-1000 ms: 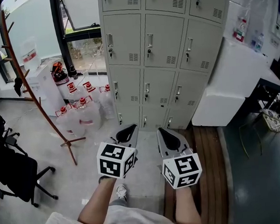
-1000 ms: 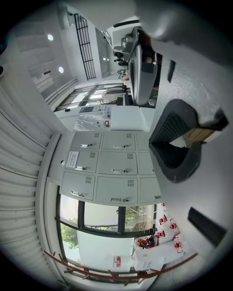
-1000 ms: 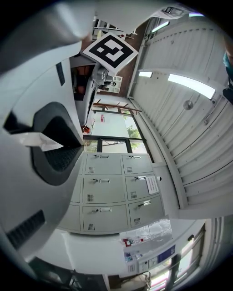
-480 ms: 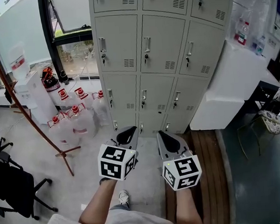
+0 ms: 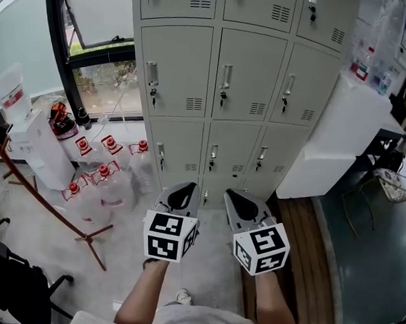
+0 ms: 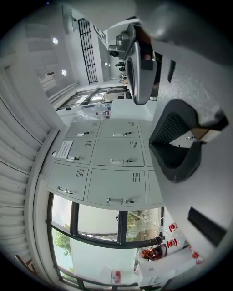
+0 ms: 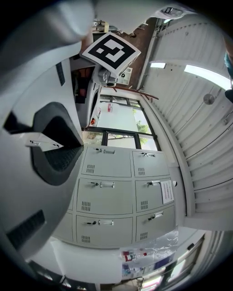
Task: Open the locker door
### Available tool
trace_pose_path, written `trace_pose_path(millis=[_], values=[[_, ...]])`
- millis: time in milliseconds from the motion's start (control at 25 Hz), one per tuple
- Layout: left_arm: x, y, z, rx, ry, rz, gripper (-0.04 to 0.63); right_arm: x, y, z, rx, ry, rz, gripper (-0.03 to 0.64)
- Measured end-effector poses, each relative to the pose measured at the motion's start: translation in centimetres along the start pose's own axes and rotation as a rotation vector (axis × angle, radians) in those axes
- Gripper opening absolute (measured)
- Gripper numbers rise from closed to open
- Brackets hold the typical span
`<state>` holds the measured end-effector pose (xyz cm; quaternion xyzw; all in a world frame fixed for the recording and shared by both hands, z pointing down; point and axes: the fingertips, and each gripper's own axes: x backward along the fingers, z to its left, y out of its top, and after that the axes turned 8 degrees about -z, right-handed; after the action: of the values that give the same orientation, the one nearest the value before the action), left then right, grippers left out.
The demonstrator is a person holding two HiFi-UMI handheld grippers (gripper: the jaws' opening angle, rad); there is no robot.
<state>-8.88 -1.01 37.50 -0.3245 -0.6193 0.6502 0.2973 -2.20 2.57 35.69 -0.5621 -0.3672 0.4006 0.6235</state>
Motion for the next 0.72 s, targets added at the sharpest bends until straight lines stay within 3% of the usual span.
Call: trace_pose_path(millis=[360,720], values=[[-2.4,0.5,5.0,0.034,-0.049,-0.019,0.006,-5.5,0.5,0.6,0.025,-0.038,0.006,0.002],[-3.9,0.4,6.6,0.058,-0.076,-0.018,0.006,-7.5,0.4,-0.2,0.045,-0.069,0.006,0.002]])
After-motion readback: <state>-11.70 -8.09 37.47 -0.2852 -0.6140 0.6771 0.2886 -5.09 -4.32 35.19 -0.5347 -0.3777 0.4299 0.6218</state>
